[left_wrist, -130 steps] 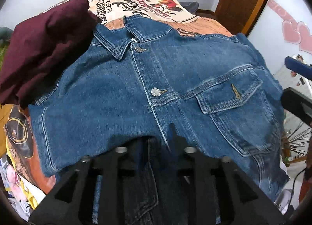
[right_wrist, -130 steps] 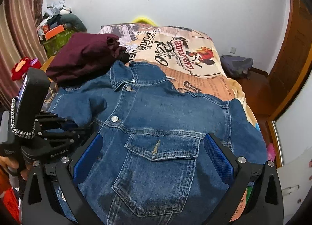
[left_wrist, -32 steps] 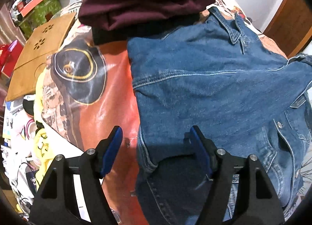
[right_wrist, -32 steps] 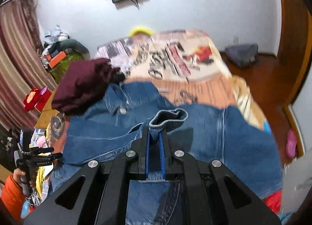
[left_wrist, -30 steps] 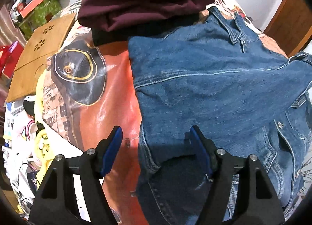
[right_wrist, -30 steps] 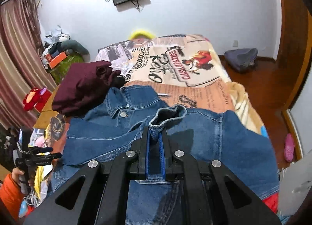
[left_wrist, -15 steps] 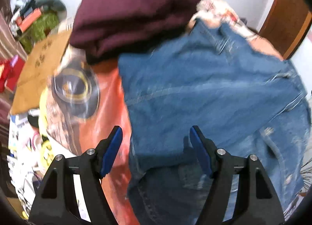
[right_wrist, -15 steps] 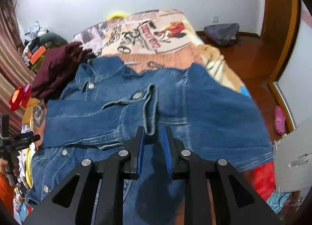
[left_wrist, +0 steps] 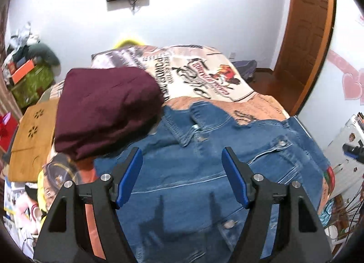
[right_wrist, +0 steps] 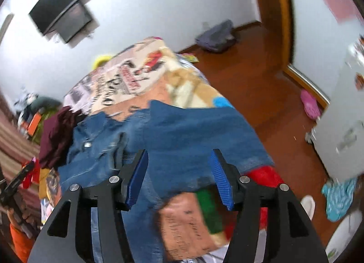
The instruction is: Fold large clothes
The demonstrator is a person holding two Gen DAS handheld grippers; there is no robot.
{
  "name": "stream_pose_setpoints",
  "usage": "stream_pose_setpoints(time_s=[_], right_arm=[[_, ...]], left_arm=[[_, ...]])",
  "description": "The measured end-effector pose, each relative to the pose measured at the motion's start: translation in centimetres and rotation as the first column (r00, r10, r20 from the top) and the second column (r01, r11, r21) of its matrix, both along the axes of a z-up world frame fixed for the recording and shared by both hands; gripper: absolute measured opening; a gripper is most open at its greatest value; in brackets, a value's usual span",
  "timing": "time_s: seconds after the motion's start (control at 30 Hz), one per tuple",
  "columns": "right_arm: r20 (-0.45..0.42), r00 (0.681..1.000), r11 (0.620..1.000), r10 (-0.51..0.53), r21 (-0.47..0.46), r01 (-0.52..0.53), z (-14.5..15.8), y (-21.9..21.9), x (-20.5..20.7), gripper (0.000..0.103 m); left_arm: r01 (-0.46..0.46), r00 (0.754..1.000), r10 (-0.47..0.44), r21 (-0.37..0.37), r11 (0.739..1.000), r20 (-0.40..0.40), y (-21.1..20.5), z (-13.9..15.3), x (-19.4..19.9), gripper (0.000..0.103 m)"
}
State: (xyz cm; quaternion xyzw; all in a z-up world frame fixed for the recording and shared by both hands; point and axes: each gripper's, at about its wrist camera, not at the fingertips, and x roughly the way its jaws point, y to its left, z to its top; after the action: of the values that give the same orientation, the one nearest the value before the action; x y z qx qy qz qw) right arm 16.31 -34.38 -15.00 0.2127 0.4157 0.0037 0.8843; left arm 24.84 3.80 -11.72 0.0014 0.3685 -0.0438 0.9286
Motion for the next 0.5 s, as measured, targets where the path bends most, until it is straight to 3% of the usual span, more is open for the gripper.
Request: stream_pose_setpoints(time_s=[0.13, 0.27, 0.33, 0.5], right_arm=[[-0.099, 0.991, 0.992, -0.09, 0.084, 0.099, -4.1, -2.8, 0.2, 0.053], [-0.177, 0.973, 0.956, -0.145, 0.227, 0.184, -7.8, -5.0, 0.8, 0.053], [-0.174, 0.976, 0.935, -0.128, 0.308, 0.178, -9.1, -5.5, 1.4, 0.056], [-0.141, 0.979, 0.923, -0.146, 0.338, 0.186, -9.7, -5.9, 3.2, 0.056]], left_arm=[[0.041, 0.998, -0.041, 0.004, 0.999, -0.041, -2.7, -1.5, 1.0, 0.072], [0.066, 0.994, -0.065, 0.007, 0.998, -0.09, -4.1, -3.5, 1.3, 0.072], [0.082, 0.989, -0.08, 0.011, 0.997, -0.123, -4.6, -4.8, 1.5, 0.072], [0.101, 0.98, -0.096, 0.018, 0.995, -0.176, -5.2, -6.9, 1.7, 0.072]])
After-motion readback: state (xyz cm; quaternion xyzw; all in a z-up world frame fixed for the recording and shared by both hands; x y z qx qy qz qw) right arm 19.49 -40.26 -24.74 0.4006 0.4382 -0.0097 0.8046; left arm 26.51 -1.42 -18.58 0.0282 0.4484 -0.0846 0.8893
